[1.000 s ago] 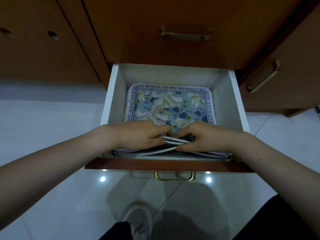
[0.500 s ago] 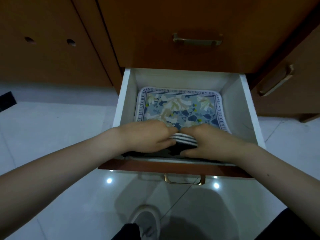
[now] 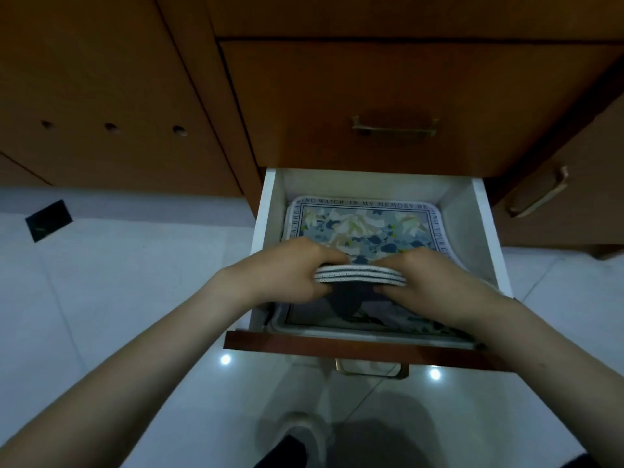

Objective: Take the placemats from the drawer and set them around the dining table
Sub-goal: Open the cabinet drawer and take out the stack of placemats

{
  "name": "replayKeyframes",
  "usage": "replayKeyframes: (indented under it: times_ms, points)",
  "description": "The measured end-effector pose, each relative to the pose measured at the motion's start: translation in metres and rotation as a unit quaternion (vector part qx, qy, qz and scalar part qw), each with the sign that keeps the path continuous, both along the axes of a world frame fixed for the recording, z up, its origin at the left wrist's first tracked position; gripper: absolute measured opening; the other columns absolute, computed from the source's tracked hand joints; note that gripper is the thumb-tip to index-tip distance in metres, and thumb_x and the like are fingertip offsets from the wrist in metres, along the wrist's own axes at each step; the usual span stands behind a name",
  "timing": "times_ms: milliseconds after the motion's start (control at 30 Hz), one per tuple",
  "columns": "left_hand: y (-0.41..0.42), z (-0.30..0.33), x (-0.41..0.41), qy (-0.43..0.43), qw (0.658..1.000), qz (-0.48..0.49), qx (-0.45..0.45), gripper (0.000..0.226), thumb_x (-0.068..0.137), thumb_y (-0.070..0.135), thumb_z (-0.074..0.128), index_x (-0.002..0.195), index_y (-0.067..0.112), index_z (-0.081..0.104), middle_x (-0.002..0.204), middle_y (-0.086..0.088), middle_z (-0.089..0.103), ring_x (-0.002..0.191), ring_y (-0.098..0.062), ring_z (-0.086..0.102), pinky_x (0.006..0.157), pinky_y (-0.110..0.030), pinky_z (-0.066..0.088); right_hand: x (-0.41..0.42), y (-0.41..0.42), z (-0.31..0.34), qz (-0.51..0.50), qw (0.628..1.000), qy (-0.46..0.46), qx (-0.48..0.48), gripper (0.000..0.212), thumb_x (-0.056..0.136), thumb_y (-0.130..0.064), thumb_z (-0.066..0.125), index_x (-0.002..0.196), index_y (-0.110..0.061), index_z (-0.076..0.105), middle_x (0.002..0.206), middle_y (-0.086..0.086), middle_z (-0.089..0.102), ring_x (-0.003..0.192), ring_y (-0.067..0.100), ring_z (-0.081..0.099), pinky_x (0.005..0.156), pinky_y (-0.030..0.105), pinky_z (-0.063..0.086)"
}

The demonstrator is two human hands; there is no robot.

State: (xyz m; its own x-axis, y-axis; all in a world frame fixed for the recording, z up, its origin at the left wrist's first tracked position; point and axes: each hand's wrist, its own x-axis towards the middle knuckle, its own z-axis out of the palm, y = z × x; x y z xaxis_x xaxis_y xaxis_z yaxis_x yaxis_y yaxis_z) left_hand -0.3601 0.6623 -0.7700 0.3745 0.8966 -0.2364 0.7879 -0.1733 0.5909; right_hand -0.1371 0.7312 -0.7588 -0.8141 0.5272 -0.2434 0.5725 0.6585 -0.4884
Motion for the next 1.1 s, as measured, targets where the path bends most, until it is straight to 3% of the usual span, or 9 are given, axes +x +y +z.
replayKeyframes:
  times_ms: [300,433,567,633,733,800,900,1067,1100]
  points:
    - [0.002,0.060,-0.006,0.036,0.997,0.032,-0.063,0.035,0.090,0.040,0.061,0.123,0.034,0.057,0.115,0.010,0.065,0.100,-0.008,0.059,0.079,-0.026,0.048,-0.011,-0.003,0.053,-0.033,0.998,-0.051,0.036,0.020,0.094,-0.030,0.053,0.113,-0.029,0.061,0.099,-0.001,0.067,0.088,0.019,0.062,0.075,0.037,0.052]
    - [-0.001,0.100,-0.010,-0.083,0.976,0.159,-0.127,0.044,0.086,0.057,0.052,0.123,0.034,0.059,0.123,0.016,0.058,0.110,-0.001,0.052,0.092,-0.021,0.044,-0.008,0.005,0.086,-0.028,0.996,-0.054,0.059,0.040,0.092,-0.024,0.057,0.131,-0.029,0.053,0.120,0.002,0.065,0.103,0.024,0.062,0.081,0.040,0.052]
    - [-0.003,0.131,-0.020,-0.239,0.893,0.368,-0.102,0.034,0.094,0.049,0.041,0.121,0.035,0.058,0.123,0.016,0.053,0.121,-0.004,0.046,0.100,-0.023,0.035,0.001,0.008,0.117,-0.045,0.996,-0.065,0.044,0.048,0.095,-0.019,0.054,0.141,-0.026,0.044,0.134,0.003,0.057,0.116,0.023,0.057,0.090,0.039,0.049]
    - [-0.003,0.143,-0.027,-0.271,0.845,0.428,-0.171,0.029,0.096,0.048,0.041,0.121,0.038,0.052,0.116,0.018,0.052,0.120,-0.015,0.048,0.097,-0.030,0.040,0.005,0.002,0.128,-0.048,0.996,-0.060,0.049,0.049,0.094,-0.016,0.053,0.142,-0.025,0.043,0.137,0.002,0.055,0.118,0.021,0.057,0.092,0.036,0.049]
    - [-0.007,0.155,-0.033,-0.364,0.724,0.441,-0.385,0.038,0.089,0.056,0.048,0.123,0.038,0.048,0.121,-0.005,0.050,0.114,-0.035,0.056,0.085,-0.042,0.054,0.013,-0.011,0.138,-0.039,0.996,-0.057,0.051,0.051,0.093,-0.017,0.057,0.142,-0.022,0.044,0.139,0.003,0.054,0.119,0.025,0.057,0.092,0.039,0.050]
    - [-0.008,0.157,-0.030,-0.404,0.659,0.448,-0.450,0.048,0.086,0.045,0.062,0.127,0.023,0.048,0.128,-0.017,0.049,0.111,-0.038,0.059,0.078,-0.042,0.057,0.017,-0.019,0.144,-0.020,0.997,-0.045,0.063,0.053,0.083,-0.016,0.069,0.134,-0.017,0.055,0.127,0.008,0.063,0.106,0.030,0.065,0.080,0.041,0.057]
    - [-0.011,0.155,-0.016,-0.397,0.600,0.527,-0.453,0.034,0.086,0.010,0.067,0.115,0.006,0.049,0.120,-0.021,0.053,0.096,-0.033,0.066,0.064,-0.035,0.060,0.022,-0.027,0.140,-0.012,0.994,-0.052,0.100,0.064,0.052,-0.007,0.088,0.113,-0.013,0.069,0.101,0.008,0.073,0.078,0.027,0.071,0.055,0.037,0.059]
    - [-0.020,0.152,-0.003,-0.445,0.499,0.520,-0.531,0.034,0.086,-0.003,0.061,0.119,0.004,0.054,0.124,-0.022,0.059,0.102,-0.036,0.065,0.068,-0.040,0.060,0.026,-0.035,0.140,-0.011,0.992,-0.032,0.120,0.075,0.037,0.001,0.090,0.108,-0.015,0.072,0.100,0.005,0.073,0.076,0.021,0.071,0.056,0.029,0.059]
    - [-0.022,0.152,-0.001,-0.443,0.497,0.519,-0.537,0.030,0.088,-0.004,0.057,0.116,0.006,0.056,0.117,-0.019,0.063,0.095,-0.032,0.068,0.066,-0.037,0.060,0.027,-0.035,0.141,-0.012,0.994,-0.024,0.110,0.073,0.039,0.001,0.090,0.109,-0.015,0.071,0.101,0.005,0.073,0.078,0.022,0.071,0.058,0.029,0.059]
